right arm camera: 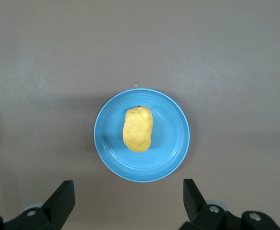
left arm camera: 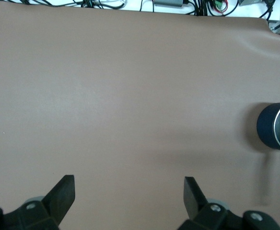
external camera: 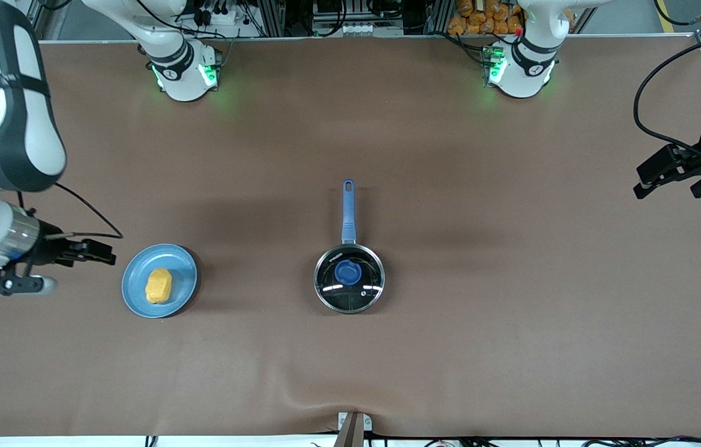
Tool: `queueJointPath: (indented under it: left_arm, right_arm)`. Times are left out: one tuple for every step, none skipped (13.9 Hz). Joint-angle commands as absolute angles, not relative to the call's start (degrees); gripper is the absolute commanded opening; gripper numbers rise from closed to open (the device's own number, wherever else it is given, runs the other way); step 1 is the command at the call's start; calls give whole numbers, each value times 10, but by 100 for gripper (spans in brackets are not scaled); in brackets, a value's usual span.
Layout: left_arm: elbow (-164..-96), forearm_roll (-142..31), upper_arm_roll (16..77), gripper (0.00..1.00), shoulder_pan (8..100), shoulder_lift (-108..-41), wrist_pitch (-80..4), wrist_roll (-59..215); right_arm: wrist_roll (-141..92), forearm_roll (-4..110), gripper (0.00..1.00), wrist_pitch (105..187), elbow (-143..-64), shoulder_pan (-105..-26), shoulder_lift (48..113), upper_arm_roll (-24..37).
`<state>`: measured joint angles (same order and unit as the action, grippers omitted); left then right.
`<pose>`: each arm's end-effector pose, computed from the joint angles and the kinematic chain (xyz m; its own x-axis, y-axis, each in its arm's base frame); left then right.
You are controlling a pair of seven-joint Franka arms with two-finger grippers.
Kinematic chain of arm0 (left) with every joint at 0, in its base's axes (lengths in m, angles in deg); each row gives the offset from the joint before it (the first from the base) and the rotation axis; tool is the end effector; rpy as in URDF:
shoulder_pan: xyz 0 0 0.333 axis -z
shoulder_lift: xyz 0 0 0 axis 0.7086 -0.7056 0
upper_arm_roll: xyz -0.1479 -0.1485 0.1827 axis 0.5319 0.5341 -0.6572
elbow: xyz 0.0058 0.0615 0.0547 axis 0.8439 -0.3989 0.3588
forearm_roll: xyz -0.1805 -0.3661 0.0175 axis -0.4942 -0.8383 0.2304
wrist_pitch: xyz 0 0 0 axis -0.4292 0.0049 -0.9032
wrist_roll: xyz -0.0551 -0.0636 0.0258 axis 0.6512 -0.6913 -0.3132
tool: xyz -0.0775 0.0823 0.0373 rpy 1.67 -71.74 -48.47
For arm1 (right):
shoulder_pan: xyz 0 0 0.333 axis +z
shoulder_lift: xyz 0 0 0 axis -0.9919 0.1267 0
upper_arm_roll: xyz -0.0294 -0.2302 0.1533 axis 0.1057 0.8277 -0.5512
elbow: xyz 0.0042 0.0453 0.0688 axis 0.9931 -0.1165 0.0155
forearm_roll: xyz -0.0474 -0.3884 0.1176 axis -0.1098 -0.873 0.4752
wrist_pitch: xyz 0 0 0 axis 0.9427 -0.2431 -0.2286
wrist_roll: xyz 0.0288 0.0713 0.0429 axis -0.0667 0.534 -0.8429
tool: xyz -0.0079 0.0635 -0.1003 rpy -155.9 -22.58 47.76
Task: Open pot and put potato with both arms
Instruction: 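Reach the right gripper to the potato while the left gripper reaches the lid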
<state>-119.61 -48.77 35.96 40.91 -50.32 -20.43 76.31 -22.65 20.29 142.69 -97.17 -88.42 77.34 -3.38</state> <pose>0.5948 -0.0377 0.5844 0.9872 0.0348 0.1555 0.0264 -0.9981 0.0560 0.6626 -0.0130 0.3647 0.9999 0.0036 -0.0116 0.0025 -0.9954 -0.0961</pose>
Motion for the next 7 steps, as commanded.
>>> queueJointPath:
  left_arm:
    - [-1198, -483, 366, 100, 414, -512, -192, 764]
    - [-1198, -483, 367, 100, 421, -519, -191, 766]
    - [-1197, -483, 367, 100, 433, -525, -191, 772]
    - [-1195, -484, 367, 100, 445, -536, -192, 773]
    - [-1192, -484, 367, 100, 461, -541, -192, 788]
    - [-1191, -483, 367, 100, 481, -549, -193, 822]
    - [-1191, -481, 366, 100, 505, -558, -196, 863]
  right_arm:
    - [-213, 208, 100, 1425, -968, -882, 775, -34]
    - [-212, 208, 100, 1423, -968, -882, 775, -34]
    - [-212, 208, 100, 1423, -968, -882, 775, -34]
    - [-212, 208, 100, 1424, -969, -883, 776, -34]
    - [-212, 208, 100, 1427, -974, -883, 782, -34]
    - [-212, 208, 100, 1433, -975, -885, 789, -34]
    - [-212, 206, 100, 1444, -976, -888, 800, -34]
